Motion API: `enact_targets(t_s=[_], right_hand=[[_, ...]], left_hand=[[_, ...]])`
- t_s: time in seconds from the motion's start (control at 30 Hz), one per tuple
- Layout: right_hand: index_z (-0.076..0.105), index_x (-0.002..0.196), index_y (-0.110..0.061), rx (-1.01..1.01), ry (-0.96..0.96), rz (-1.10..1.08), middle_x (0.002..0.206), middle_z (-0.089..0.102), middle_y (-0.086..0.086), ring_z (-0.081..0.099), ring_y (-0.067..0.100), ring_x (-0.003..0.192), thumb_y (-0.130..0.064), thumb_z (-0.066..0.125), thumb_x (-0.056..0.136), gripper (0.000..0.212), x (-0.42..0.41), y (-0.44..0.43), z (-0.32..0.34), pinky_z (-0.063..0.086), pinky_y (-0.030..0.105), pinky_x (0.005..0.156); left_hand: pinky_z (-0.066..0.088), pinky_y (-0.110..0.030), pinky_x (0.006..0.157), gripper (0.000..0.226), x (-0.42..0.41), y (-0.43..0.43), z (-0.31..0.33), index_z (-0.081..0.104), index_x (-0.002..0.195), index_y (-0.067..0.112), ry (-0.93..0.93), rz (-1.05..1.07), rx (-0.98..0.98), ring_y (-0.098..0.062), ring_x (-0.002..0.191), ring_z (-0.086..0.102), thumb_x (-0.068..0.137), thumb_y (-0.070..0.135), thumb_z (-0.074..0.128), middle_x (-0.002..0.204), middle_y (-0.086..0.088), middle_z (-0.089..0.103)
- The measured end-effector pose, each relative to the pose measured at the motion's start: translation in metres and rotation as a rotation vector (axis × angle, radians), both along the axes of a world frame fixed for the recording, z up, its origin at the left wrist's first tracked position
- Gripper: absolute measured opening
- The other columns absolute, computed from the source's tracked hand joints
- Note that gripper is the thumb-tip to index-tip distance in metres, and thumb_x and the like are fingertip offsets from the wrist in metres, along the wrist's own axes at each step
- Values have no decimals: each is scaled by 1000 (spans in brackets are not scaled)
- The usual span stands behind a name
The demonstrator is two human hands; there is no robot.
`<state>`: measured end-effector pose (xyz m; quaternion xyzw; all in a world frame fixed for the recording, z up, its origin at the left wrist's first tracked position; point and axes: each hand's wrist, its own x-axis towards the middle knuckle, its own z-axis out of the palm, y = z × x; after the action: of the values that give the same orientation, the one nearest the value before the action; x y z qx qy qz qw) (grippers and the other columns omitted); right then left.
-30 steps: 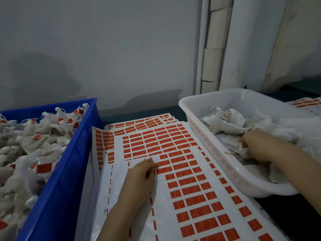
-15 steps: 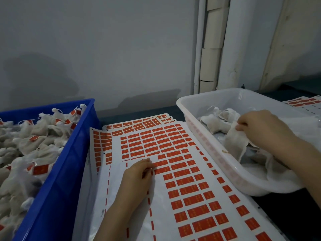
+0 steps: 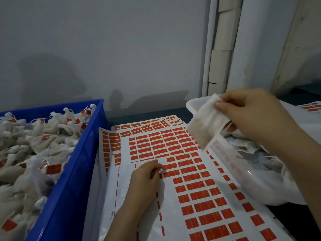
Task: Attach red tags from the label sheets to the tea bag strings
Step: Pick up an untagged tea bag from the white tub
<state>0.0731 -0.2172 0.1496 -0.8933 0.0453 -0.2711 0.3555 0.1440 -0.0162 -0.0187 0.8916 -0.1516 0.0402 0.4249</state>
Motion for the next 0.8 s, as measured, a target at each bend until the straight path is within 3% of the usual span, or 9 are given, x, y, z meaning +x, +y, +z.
enact_targets(t_s=[0.1, 0.17, 0.27, 0.37, 0.43, 0.5, 0.6, 0.73, 0.8], right_hand=[[63, 95, -30, 31, 128, 75, 75, 58, -17, 59, 6, 57, -29, 53, 90, 11, 11, 21, -28, 41, 8, 45], [64, 104, -28, 69, 205, 112, 75, 54, -18, 58, 3, 57, -29, 55, 90, 17, 24, 39, -50, 41, 5, 42], [59, 92, -32, 113, 278, 111, 70, 51, -18, 57, 3, 55, -30, 54, 91, 5, 46, 62, -78, 39, 2, 41], [51, 84, -33, 215, 307, 75, 69, 48, -19, 54, 3, 57, -35, 54, 91, 8, 65, 73, -95, 34, 4, 41], [49, 75, -33, 312, 297, 87, 72, 48, -22, 53, 2, 60, -38, 56, 89, 16, 71, 77, -107, 32, 4, 44], [51, 71, -33, 410, 292, 148, 74, 52, -22, 55, 3, 64, -39, 57, 88, 19, 72, 77, -116, 35, 4, 43], [58, 73, -30, 653, 260, 232, 73, 63, -14, 64, 6, 60, -38, 52, 91, 21, 70, 73, -122, 44, 8, 45], [56, 77, -36, 538, 134, 108, 74, 62, -20, 63, -4, 60, -36, 50, 91, 16, 65, 59, -127, 39, 3, 43], [54, 83, -45, 494, 165, 159, 82, 60, -26, 63, -1, 66, -49, 48, 84, 8, 60, 56, -127, 41, 3, 47]], left_hand=[[40, -9, 88, 23, 0, -2, 2, 58, 116, 33, 19, 81, -63, 10, 90, 49, 96, 25, 49, 112, 24, 53], [44, -10, 81, 26, -2, -4, 8, 51, 120, 39, 41, 151, -172, 13, 84, 49, 95, 34, 46, 111, 28, 48], [39, 2, 56, 38, -6, 0, 19, 46, 120, 45, 77, 84, -345, 21, 82, 50, 87, 58, 34, 114, 37, 45], [44, 0, 57, 47, -9, 2, 22, 30, 120, 61, 178, -146, -306, 21, 91, 50, 76, 69, 44, 111, 49, 35], [45, -1, 61, 57, -7, -2, 17, 24, 119, 64, 210, -202, -258, 15, 96, 51, 79, 51, 63, 106, 50, 37], [45, 0, 68, 53, -2, -2, 8, 35, 118, 57, 105, -183, -255, 11, 99, 56, 85, 29, 66, 106, 43, 47], [51, -8, 79, 22, 3, -2, 3, 53, 101, 47, 28, -37, -280, 10, 88, 60, 94, 26, 53, 100, 32, 58], [55, -15, 67, 18, 4, -7, 5, 64, 104, 22, 231, 92, -530, -6, 70, 65, 92, 30, 52, 95, 4, 72], [52, -12, 58, 24, 6, -7, 2, 65, 93, 21, 237, 65, -503, -7, 70, 67, 85, 42, 56, 88, 5, 72]])
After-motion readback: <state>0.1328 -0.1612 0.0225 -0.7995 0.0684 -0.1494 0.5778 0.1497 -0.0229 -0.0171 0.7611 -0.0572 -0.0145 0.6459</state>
